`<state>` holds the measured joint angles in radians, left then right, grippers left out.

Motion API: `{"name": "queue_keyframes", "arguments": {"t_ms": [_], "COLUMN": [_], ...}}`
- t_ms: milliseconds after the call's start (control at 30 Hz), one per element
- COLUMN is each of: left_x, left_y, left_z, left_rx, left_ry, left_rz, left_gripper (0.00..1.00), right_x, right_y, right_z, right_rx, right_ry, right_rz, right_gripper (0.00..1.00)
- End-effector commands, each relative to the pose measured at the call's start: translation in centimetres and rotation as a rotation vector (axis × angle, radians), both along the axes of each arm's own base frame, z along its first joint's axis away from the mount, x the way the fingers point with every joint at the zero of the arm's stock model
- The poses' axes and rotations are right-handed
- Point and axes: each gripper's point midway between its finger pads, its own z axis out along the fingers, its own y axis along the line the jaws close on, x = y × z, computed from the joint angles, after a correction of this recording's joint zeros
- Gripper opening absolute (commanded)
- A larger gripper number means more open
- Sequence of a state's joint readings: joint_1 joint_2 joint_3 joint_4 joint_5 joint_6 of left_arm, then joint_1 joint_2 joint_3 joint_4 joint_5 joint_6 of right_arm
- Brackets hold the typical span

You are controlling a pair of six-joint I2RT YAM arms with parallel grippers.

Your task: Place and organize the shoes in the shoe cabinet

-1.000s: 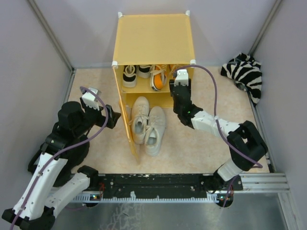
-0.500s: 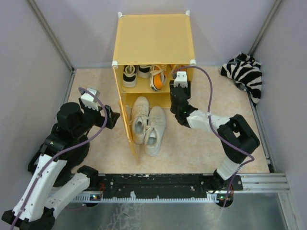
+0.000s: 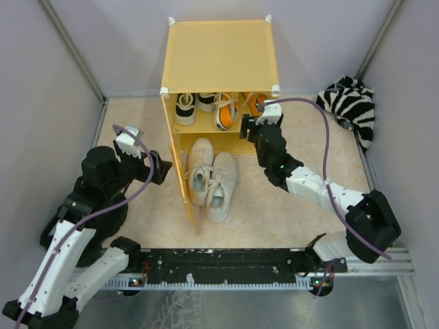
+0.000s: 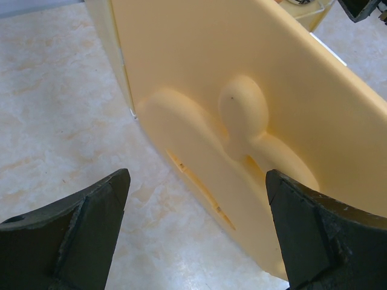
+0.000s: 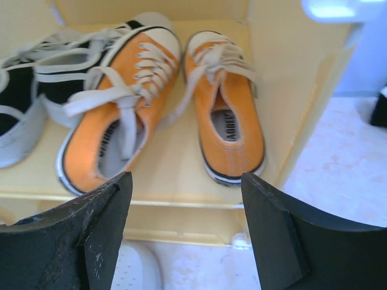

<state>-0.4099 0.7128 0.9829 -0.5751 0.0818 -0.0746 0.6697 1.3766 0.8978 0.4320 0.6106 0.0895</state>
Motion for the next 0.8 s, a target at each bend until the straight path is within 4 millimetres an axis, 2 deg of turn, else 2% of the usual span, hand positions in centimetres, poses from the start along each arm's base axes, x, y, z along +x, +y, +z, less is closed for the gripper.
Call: {"name": "queue_keyframes", "arguments": {"t_ms": [0,267,767], "left_x": [0.2,0.1,-0.2], "left_y": [-0.7,-0.6,-0.3], "left_z": [0.5,0.5,-0.2], "left_rx": [-0.021,-0.016,-0.005], "left_ry": [-0.02,-0.02,-0.008], "left_rz": [-0.027,-0.027,-0.021], "left_gripper": [0.99,0.99,0.99], "right_x": [-0.6,0.9,3.4], "right_y": [4.0,7.2,8.7], "right_z": [2.7,1.4,-0.3], "right_rx": [0.127,0.307,0.492], "right_ry": [-0.014,0.036,-0.004], "right_rz": [0.194,0.237,0.194], "right_gripper": [0.73,0.73,0.72]}}
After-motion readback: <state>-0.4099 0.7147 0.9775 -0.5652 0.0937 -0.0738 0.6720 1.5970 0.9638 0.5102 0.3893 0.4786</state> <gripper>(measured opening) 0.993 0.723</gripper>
